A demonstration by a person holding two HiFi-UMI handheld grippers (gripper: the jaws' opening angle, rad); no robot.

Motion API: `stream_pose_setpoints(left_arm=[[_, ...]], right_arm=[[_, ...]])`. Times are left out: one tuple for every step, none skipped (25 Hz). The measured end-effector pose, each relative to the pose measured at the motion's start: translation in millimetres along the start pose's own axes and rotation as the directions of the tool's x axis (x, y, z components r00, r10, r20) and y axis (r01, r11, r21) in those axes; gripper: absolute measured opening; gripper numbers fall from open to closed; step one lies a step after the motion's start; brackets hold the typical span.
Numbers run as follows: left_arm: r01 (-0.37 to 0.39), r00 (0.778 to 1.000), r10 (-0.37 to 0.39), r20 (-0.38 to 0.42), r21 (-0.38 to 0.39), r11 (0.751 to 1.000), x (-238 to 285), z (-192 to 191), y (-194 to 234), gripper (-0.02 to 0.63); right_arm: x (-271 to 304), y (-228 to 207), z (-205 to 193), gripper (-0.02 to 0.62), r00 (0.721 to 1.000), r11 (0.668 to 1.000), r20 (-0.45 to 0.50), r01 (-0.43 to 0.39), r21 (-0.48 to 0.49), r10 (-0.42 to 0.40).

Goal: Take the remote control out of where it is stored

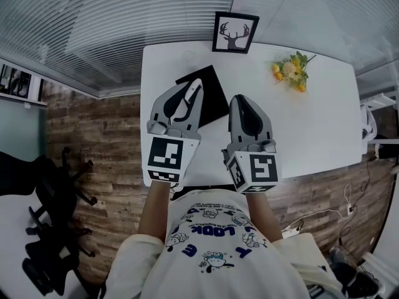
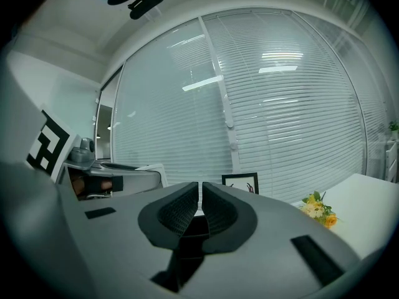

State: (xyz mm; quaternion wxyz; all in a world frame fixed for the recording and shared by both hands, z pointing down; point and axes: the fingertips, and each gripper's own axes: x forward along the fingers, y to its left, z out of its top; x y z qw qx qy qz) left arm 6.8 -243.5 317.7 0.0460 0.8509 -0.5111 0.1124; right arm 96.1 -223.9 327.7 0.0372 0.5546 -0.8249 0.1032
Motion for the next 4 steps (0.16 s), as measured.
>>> stream_pose_setpoints(left_arm=[[0.001,1.000,-0.001,0.001,0.000,1.000,0.3,-0.2,-0.4,0.075],[0.002,1.000,-0.002,0.001,0.000,1.000,0.4,-0.3,-0.8,0.075],[0.003,1.000,-0.003,0.001,0.001,1.000,0.4,-0.4,-1.2,0.075],[0.004,1.000,-0.004,0.002,0.001,1.000,0.4,-0.4,-1.7,0.075]], right_arm=[[0.2,-0.4,-0.3,0.041,1.000,1.000,0.000,0.001,0.001,-0.001],[0.3,-0.6,-0.6,0.042,1.000,1.000,0.000,0.003,0.001,-0.003],[0.2,-0.8,-0.8,0.041,1.000,1.000,0.000,0.004,0.001,-0.004],[0.2,-0.9,-0.9,0.041,1.000,1.000,0.000,0.005,0.001,-0.005]])
